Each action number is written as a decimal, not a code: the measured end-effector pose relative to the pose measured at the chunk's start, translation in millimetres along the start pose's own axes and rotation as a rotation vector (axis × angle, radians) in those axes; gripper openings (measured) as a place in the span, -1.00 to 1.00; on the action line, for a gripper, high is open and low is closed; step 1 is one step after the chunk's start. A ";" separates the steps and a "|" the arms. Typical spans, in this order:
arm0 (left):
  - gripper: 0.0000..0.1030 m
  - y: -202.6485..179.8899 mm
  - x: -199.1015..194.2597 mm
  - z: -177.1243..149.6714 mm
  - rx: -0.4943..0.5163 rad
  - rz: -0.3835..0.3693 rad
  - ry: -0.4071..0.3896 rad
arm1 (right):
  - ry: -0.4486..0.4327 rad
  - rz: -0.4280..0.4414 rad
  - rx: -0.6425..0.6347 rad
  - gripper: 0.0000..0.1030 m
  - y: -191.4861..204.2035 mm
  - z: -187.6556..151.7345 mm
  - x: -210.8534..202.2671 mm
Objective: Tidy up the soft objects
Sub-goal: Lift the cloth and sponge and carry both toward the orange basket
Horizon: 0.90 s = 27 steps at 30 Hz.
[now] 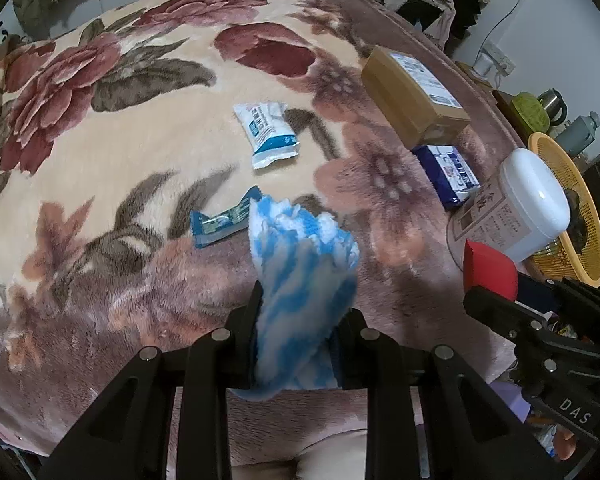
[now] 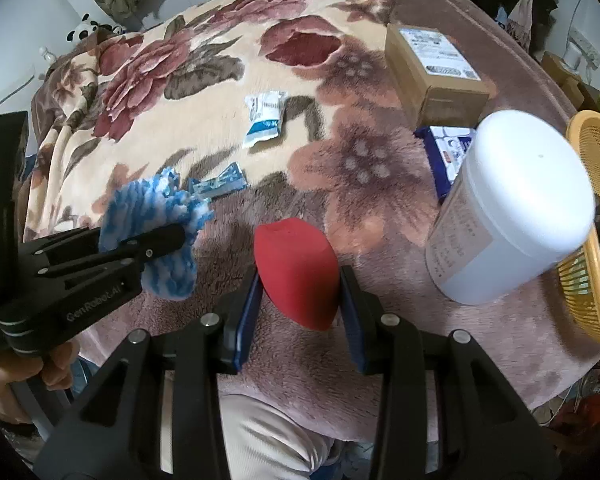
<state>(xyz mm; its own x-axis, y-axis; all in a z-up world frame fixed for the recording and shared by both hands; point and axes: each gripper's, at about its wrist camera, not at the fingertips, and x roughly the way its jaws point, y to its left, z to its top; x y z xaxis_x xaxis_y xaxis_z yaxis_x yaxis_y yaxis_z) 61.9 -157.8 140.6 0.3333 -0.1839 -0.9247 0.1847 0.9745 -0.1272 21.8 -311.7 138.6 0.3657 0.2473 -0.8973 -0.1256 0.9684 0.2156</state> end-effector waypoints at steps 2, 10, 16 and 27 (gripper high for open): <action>-0.49 -3.4 -3.1 1.9 0.005 0.000 -0.004 | -0.008 0.000 -0.001 -0.24 -1.1 1.0 -4.9; -0.48 -20.3 -18.3 10.8 0.027 -0.009 -0.020 | -0.046 -0.004 -0.002 -0.24 -5.0 6.6 -28.1; -0.48 -33.9 -28.2 17.2 0.043 -0.012 -0.032 | -0.068 -0.011 0.006 -0.24 -11.9 9.3 -42.0; -0.48 -60.4 -38.8 27.2 0.080 -0.016 -0.045 | -0.101 -0.015 0.027 -0.24 -28.9 15.2 -60.5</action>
<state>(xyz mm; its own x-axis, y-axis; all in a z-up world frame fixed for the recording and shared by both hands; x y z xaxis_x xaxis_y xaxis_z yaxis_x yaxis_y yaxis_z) 63.0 -213.0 193.9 0.3702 -0.2069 -0.9056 0.2630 0.9583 -0.1114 17.3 -354.1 192.4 0.4583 0.2339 -0.8574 -0.0951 0.9721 0.2144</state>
